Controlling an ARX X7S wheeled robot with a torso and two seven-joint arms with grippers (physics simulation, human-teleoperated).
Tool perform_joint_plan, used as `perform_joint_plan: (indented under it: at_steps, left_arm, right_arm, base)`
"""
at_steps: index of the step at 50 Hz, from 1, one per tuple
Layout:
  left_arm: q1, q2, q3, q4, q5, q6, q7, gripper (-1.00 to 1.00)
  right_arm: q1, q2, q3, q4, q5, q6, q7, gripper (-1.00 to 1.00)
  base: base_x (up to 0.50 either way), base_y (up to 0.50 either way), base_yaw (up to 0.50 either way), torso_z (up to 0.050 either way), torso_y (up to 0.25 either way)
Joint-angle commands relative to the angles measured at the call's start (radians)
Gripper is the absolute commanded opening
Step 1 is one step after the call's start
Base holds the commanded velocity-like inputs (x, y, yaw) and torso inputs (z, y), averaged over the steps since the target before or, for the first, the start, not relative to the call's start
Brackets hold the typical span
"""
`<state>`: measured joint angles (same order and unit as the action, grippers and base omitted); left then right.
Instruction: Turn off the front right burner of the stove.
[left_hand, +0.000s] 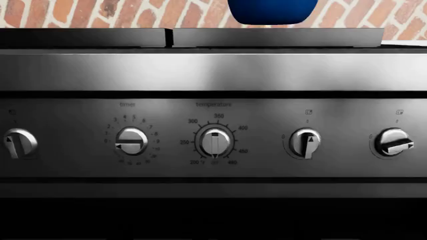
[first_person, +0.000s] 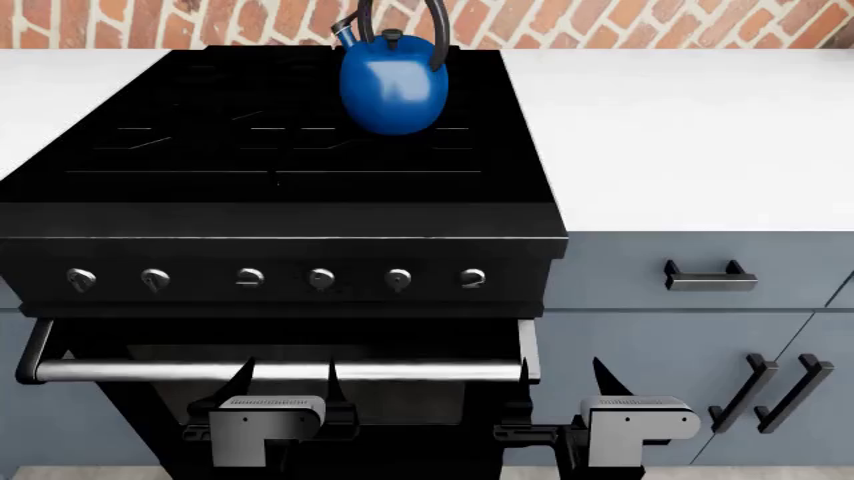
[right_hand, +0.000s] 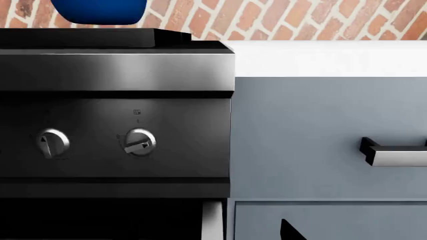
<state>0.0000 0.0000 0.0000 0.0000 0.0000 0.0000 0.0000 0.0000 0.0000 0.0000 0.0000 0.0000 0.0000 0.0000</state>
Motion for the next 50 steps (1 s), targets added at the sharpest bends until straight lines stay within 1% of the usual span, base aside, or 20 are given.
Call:
perform_joint_plan:
  at_steps: [1,16,33,43,50]
  left_arm:
    - [0.0,-0.016,0.019,0.0,-0.015,0.0,-0.019,1.0]
    - [0.002,-0.054,0.066,0.006,-0.049,-0.003,-0.068,1.0]
    - [-0.003,-0.077,0.094,-0.003,-0.07,0.006,-0.096,1.0]
    - [-0.003,-0.088,0.106,-0.005,-0.076,0.008,-0.113,1.0]
    - [-0.002,-0.096,0.116,-0.001,-0.084,0.007,-0.124,1.0]
  right_arm:
    - [0.0,0.016,-0.02,0.0,0.016,-0.002,0.02,1.0]
    - [-0.002,0.057,-0.064,0.001,0.052,-0.005,0.059,1.0]
    - [0.0,0.08,-0.091,-0.001,0.075,-0.006,0.084,1.0]
    - [0.001,0.088,-0.104,-0.004,0.084,-0.006,0.099,1.0]
    - [0.001,0.096,-0.114,-0.005,0.09,-0.006,0.11,1.0]
  base:
    - [0.0,0.0,0.0,0.0,0.0]
    - [0.0,0.0,0.0,0.0,0.0]
    - [0.0,0.35,0.0,0.0,0.0]
    - [0.0,0.04,0.0,0.0,0.0]
    - [0.0,0.0,0.0,-0.045,0.0]
